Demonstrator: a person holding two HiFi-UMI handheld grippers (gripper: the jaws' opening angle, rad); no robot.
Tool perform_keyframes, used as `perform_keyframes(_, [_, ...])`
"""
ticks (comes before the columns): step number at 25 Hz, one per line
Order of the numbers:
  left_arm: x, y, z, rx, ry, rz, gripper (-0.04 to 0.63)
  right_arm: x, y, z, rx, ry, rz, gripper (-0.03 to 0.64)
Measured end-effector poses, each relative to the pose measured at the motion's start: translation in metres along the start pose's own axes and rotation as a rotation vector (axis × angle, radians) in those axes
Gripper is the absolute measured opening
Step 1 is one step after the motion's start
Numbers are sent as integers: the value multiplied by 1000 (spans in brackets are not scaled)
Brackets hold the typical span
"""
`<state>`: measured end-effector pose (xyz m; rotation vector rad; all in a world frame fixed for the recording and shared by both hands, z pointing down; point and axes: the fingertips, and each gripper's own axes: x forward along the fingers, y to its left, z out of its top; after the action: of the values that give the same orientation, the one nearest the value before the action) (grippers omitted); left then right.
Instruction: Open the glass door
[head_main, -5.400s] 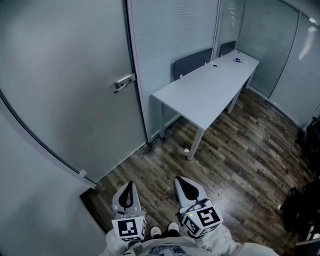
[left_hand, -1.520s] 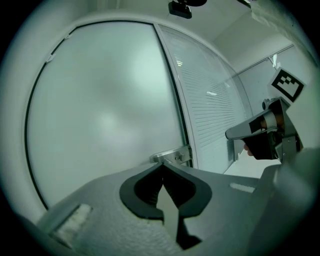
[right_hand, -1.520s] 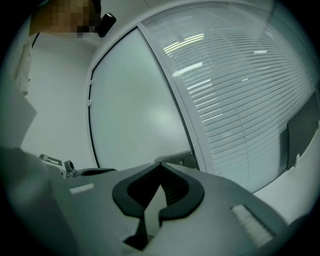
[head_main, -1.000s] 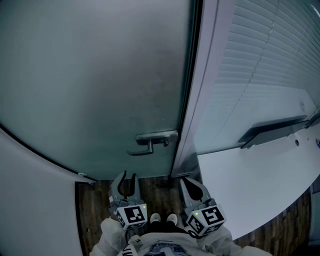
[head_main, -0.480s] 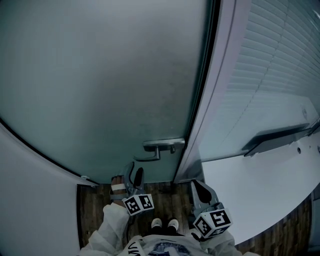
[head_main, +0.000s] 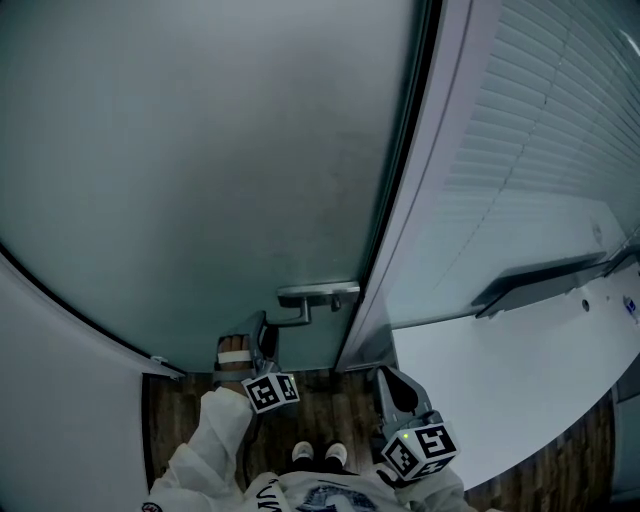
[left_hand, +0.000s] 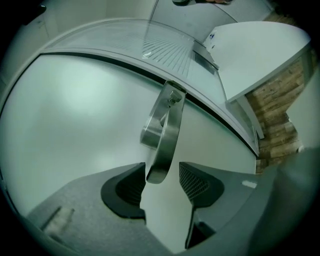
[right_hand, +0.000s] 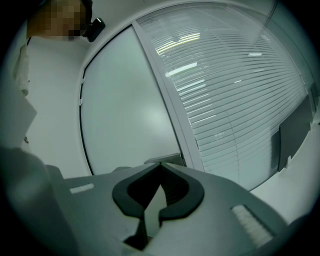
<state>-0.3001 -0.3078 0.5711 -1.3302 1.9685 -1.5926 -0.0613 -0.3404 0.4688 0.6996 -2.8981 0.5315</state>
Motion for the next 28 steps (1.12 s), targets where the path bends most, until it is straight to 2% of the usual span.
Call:
perform_keyframes(3, [3,-1,-1,-4,6,11,199,-4,-2,-2,-1,0,-9,5])
perform_keyframes(7, [5,7,-2,-31,16,68,144,-9,-5,-5,7,8,-17,5])
perform_keyframes(13, [5,10,-4,-28,40,129,133,-14,-4,-11,20,25,-5,5])
perform_keyframes(15, [9,1,-8,-86,58,119,127,-18,-5,-15,24,35,-3,5])
perform_keyframes(18, [19,-20,-16,-218,91,100,117,-23,-8,-20,24,50,3,5])
perform_keyframes(20, [17,-20,-15,-274,118,93,110,-29,-11,-18,25,60,4,5])
perform_keyframes(28, [-13,-11,-11,-309,145,91,111,-49,-14,-17,44,77,12,5])
